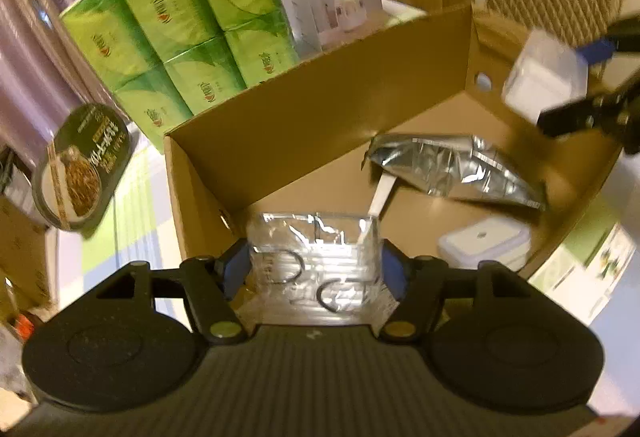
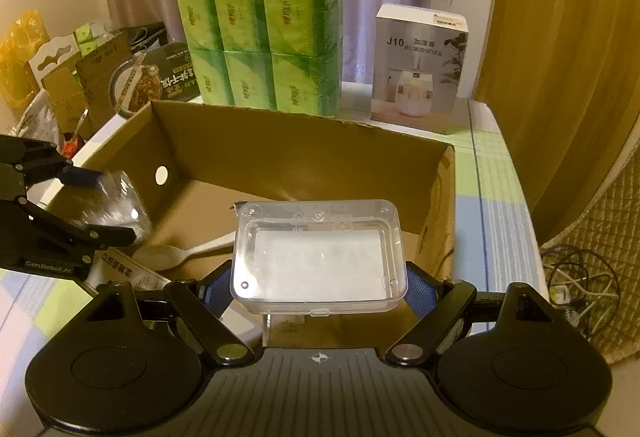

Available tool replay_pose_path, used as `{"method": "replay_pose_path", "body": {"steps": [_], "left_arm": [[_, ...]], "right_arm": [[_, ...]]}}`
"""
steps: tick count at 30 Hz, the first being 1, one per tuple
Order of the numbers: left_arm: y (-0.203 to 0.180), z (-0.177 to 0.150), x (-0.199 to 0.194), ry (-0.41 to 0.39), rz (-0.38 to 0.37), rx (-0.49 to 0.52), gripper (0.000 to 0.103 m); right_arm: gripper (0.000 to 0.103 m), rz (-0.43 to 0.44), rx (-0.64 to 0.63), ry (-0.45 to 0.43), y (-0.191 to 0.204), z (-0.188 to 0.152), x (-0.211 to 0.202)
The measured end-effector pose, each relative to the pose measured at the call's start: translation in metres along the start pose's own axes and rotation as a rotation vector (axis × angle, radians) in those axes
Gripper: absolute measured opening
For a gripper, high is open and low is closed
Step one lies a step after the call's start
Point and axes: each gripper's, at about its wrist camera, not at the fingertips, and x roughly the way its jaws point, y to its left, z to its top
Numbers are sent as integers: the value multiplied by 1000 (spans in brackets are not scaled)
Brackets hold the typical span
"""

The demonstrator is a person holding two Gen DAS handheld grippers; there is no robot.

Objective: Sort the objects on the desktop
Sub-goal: 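Open the right tool dropping the clear box while the left tool releases the hook bag into the box, then move both tools back down toward the cable and ointment box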

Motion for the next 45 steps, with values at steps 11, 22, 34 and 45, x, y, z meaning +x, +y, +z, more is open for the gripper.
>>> {"method": "replay_pose_path", "body": {"steps": [11,22,34,45], "left_arm": [[11,-1,-22,-71,-9,-104,70],[17,-23,-76,-172,-8,-258,79],[-25,-76,-143,-174,-40,-343,83],[-72,-128,-165,-101,-58,-393,85]], "right_arm": [[82,60,-8,6,14,2,7],[88,27,48,-40,6,-10,-26],[94,12,48,-87,22,-55,-108],[96,35,101,-9,35,-131,-142]]}}
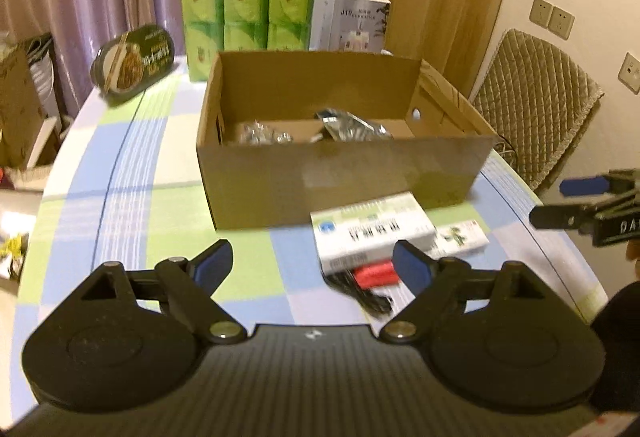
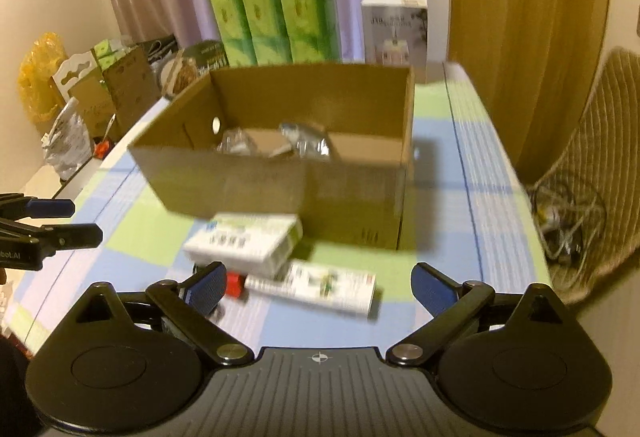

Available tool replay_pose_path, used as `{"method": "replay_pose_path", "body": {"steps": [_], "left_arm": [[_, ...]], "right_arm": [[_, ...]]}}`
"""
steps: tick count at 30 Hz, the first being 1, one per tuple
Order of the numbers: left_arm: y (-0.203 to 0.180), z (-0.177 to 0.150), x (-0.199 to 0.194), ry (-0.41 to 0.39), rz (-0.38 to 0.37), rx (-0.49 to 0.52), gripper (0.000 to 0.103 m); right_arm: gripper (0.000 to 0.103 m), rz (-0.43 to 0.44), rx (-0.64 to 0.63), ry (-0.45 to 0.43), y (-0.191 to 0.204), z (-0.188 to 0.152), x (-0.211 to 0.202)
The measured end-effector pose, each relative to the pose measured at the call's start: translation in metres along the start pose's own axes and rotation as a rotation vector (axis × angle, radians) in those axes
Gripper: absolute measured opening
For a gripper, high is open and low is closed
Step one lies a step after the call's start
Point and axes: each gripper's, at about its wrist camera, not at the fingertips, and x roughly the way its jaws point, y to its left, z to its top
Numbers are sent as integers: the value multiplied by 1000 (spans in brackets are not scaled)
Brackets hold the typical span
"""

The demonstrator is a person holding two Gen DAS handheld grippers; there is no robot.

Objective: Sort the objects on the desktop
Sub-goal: 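Move both tools back down toward the cable and ointment box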

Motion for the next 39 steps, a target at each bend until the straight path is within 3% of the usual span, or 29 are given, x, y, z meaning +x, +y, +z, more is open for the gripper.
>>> {"method": "replay_pose_path", "body": {"steps": [11,29,39], "left_arm": [[-6,-33,-7,43,-4,-37,87],[-4,-46,-2,78,-7,-35,88],[-7,-45,14,104,-16,-23,88]], "right_arm": [[96,5,0,46,9,-34,1],[96,3,-24,94,11,-49,12],[96,-2,-73,115,-1,-42,30]]}}
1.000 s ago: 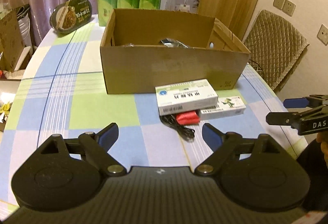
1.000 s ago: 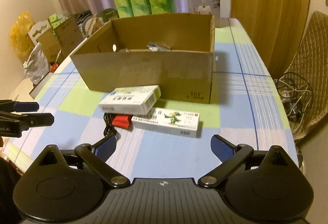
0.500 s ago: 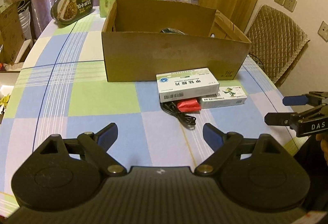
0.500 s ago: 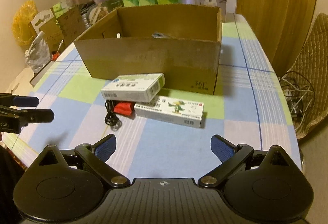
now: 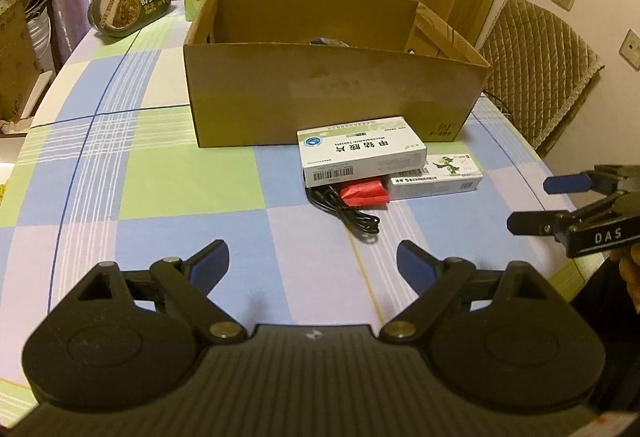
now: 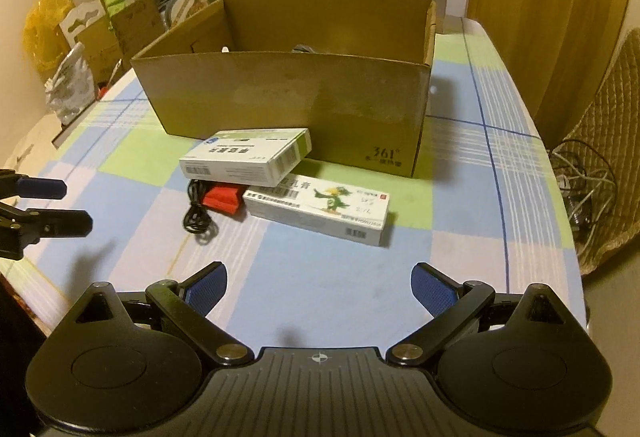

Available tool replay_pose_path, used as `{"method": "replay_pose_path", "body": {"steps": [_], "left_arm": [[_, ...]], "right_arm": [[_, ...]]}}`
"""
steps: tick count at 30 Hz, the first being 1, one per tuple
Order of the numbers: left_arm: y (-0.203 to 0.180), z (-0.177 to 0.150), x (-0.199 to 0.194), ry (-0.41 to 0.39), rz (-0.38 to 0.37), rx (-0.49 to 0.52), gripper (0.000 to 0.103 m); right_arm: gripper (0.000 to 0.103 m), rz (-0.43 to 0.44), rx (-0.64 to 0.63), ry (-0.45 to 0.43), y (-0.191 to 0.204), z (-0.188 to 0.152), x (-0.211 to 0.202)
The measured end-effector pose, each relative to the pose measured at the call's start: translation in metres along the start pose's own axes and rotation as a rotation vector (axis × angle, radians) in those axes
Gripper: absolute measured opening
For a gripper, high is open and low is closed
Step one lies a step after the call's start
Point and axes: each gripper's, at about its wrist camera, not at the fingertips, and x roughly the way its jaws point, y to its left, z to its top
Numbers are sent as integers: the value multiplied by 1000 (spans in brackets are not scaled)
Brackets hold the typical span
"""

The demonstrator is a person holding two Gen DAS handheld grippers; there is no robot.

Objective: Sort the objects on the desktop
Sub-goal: 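Move both tools back down toward the cable and ointment box, then close the left tool on the black cable while the right tool grasps the white ointment box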

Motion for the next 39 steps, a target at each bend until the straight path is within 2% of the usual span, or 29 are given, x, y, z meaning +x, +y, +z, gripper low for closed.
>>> {"method": "replay_pose_path", "body": {"steps": [11,18,22,28,31,34,35,39], "left_arm": [[-3,11,39,43,-24,11,87],[-16,21,72,65,-54,30,64],[-21,25,88,63,-63,-2,62],[-30,23,110,70,-19,-9,61],[-32,19,114,85,7,21,46],[-28,13,109,90,37,35,23],[-26,10,106,94,44,37,20],[-14,1,97,106,46,36,19]], "right_arm": [[96,8,-104,32,-9,16,40],[95,8,-180,40,-7,24,59],[95,7,-182,47,-12,26,66],[95,3,-170,60,-19,27,74],[95,4,-175,62,-22,29,77],[95,13,-199,58,-23,31,80],[95,16,-214,57,-23,32,80],[94,26,-277,57,-21,37,86]]}}
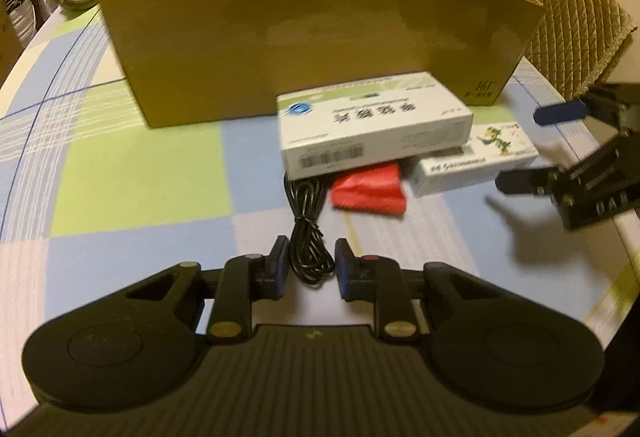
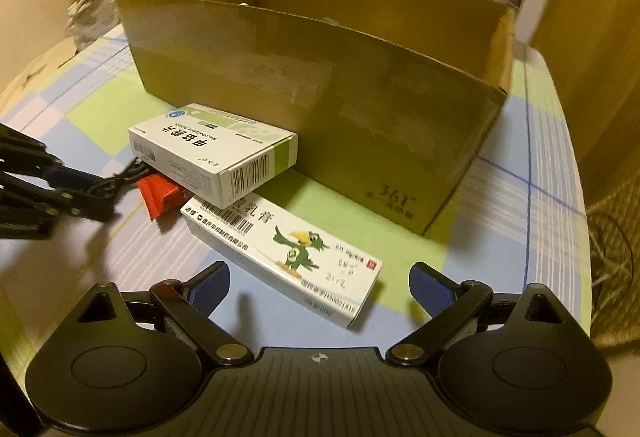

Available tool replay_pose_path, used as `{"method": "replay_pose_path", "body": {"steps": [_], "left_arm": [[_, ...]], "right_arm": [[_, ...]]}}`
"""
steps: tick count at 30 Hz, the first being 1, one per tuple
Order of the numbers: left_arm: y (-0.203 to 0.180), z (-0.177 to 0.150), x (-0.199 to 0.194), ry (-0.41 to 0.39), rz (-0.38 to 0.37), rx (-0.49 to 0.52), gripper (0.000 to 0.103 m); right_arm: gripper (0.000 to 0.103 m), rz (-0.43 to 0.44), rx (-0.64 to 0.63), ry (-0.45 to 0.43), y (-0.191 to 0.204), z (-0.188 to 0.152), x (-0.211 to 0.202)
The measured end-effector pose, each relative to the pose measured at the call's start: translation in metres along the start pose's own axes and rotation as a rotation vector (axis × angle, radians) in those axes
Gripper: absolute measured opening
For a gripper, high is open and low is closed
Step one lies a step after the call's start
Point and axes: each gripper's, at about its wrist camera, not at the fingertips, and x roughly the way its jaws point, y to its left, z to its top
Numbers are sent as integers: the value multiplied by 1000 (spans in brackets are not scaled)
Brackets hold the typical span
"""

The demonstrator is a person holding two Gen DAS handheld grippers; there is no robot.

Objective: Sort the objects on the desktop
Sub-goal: 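Close the left tool on the black cable while the right tool grasps the white ointment box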

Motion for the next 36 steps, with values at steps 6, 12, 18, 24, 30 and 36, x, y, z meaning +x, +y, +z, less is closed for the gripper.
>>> {"method": "replay_pose_path", "body": {"steps": [6,12,18,24,30,36], "left_arm": [[4,-5,-4,5,5,17,20],[3,-2,-2,-5,20,20,40],[-1,3,2,-10,34,38,41],[-3,4,2,-4,46,63,24],[-6,-8,-8,3,25,79,16],[-7,-23,-21,10,1,75,15]], "right_arm": [[89,16,-111,21,4,6,13],[79,44,-164,45,8,7,23],[55,52,-156,37,9,2,14],[37,108,-132,48,19,-12,-5],[35,165,-91,72,37,-31,-23],[36,159,-40,91,56,-44,-36]]}}
